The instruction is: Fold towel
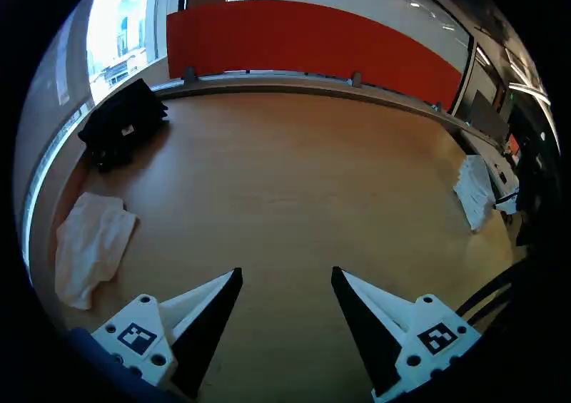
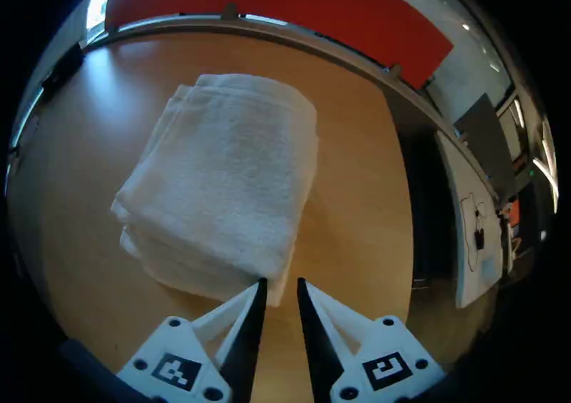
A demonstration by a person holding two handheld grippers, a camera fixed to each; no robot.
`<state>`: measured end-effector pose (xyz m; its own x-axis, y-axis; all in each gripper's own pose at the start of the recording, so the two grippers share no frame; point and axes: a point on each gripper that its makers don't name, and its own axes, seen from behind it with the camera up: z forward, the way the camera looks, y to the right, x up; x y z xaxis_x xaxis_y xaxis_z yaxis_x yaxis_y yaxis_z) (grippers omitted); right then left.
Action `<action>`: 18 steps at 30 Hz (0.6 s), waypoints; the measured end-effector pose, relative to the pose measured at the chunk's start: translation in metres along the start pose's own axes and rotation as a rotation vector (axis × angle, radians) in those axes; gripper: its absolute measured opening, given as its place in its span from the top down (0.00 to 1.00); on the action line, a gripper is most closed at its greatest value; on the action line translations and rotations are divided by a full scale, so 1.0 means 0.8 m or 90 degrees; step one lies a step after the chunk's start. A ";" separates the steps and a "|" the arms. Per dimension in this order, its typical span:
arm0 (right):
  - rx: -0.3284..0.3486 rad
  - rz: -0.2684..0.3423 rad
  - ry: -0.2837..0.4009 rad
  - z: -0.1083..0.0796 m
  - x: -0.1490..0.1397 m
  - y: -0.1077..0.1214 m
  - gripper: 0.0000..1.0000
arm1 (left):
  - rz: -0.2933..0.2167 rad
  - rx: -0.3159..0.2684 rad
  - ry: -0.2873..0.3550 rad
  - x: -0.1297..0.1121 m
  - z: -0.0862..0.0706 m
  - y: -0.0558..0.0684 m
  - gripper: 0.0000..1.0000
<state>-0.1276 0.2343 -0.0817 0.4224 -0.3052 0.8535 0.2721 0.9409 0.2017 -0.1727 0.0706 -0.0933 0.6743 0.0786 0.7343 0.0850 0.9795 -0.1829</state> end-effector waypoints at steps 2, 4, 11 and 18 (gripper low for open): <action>-0.007 0.003 0.005 -0.003 -0.001 0.003 0.55 | 0.000 0.000 0.000 0.001 0.001 0.000 0.07; -0.011 0.005 0.012 -0.008 -0.001 0.003 0.51 | 0.001 -0.001 0.000 0.002 0.001 0.000 0.07; -0.016 0.013 0.039 -0.023 0.002 -0.002 0.17 | 0.001 -0.006 0.002 0.006 0.004 0.002 0.07; -0.015 0.025 0.073 -0.038 0.017 -0.012 0.06 | 0.004 -0.010 0.006 0.008 0.004 0.004 0.08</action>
<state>-0.0983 0.2167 -0.0862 0.5292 -0.2835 0.7997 0.2727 0.9494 0.1561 -0.1708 0.0752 -0.0874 0.6820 0.0825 0.7267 0.0923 0.9760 -0.1974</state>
